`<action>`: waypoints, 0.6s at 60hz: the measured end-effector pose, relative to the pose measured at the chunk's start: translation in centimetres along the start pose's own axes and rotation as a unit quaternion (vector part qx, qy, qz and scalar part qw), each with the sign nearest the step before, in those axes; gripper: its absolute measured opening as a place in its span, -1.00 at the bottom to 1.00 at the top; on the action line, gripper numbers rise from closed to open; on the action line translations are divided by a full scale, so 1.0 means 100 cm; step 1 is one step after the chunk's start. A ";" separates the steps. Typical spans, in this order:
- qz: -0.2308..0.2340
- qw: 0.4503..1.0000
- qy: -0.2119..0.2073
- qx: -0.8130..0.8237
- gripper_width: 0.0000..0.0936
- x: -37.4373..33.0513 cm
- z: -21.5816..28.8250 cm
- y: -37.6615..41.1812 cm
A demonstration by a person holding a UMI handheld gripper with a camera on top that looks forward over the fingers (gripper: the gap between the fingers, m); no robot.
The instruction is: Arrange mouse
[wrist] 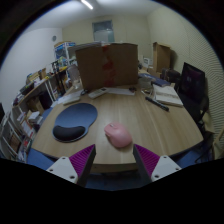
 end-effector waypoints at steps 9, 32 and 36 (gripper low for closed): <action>-0.004 1.000 0.006 -0.017 0.65 0.045 -0.011 -0.035; -0.011 0.998 -0.038 -0.039 0.31 0.143 0.014 -0.046; -0.029 0.999 -0.039 -0.022 0.03 0.143 0.015 -0.048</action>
Point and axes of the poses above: the point between the fingertips, and its own axes, seen from behind it with the camera up: y to the left, z up, x forward, the way the camera looks, the point moved 1 cm from there along -x, backward, against the way the camera looks, and after that the axes turned 11 degrees about -y, right-handed, at the moved point
